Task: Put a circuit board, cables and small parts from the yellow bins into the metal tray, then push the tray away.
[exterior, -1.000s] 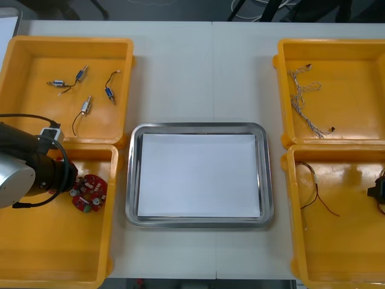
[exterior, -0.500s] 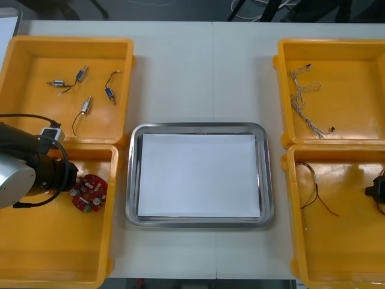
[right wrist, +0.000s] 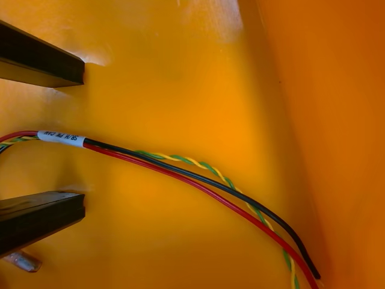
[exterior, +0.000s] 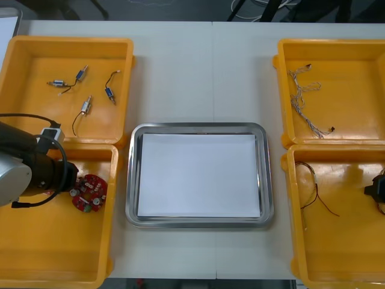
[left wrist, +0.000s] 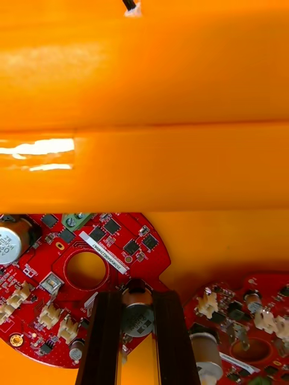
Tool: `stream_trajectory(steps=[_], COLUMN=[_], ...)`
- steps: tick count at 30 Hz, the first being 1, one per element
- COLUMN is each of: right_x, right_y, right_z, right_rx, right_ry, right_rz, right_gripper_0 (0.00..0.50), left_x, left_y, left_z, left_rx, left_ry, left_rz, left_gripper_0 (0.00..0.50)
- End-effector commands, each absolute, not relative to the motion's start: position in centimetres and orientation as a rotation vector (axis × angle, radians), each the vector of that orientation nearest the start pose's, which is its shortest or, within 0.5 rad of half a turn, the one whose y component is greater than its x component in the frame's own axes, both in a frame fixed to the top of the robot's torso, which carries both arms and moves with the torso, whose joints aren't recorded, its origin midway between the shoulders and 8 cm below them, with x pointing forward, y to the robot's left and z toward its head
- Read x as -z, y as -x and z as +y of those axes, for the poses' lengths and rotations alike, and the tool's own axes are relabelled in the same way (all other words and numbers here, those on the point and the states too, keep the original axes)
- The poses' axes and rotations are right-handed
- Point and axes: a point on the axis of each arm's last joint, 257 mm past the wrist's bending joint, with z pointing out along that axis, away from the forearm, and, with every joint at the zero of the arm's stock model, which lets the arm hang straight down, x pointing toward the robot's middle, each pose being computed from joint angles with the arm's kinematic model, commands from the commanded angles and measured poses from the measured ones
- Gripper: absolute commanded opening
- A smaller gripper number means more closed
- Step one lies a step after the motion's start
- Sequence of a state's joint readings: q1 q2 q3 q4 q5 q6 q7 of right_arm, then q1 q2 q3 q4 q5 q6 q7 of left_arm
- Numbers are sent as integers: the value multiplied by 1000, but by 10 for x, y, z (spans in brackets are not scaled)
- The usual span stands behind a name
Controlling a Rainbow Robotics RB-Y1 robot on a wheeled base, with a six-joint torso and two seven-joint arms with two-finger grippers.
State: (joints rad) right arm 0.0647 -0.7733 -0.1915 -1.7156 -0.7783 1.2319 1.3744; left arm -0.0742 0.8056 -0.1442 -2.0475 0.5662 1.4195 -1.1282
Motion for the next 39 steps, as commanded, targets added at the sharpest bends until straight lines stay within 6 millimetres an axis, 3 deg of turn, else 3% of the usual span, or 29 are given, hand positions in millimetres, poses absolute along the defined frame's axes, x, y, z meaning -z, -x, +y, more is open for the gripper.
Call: stream_trajectory(steps=[1,11,12,13,14,20,25,30,33,39], right_x=[317,318,318,319,319,320,312,283,254,214], right_y=[-398,-398,-398,-397,-397,-396,-398,-398,-392,-377], right_z=[-456,-454,-454,-455,-454,-454,-459,-466,-469,-469], right_rx=[-50,-58,-58,-60,-63,-62,-59,-40,-10,58], right_ry=[-291,-285,-285,-287,-293,-284,-288,-282,-258,-199], right_rz=[2609,2606,2606,2608,2606,2609,2595,2576,2573,2587], right_gripper_0=[500,496,430,197,0,0,0,0,0,0], left_x=[259,254,254,255,257,269,280,288,290,293], left_y=[-408,-372,-369,-365,-359,-333,-322,-314,-313,-311], left_z=[359,368,368,367,366,362,362,364,362,360], left_rx=[-93,-106,-104,-102,-98,-98,-80,-69,-59,-56], left_ry=[96,77,77,74,74,64,68,71,68,65], left_rz=[2586,2587,2588,2590,2596,2631,2643,2648,2645,2654], left_gripper_0=[0,0,0,0,0,0,0,0,0,0])
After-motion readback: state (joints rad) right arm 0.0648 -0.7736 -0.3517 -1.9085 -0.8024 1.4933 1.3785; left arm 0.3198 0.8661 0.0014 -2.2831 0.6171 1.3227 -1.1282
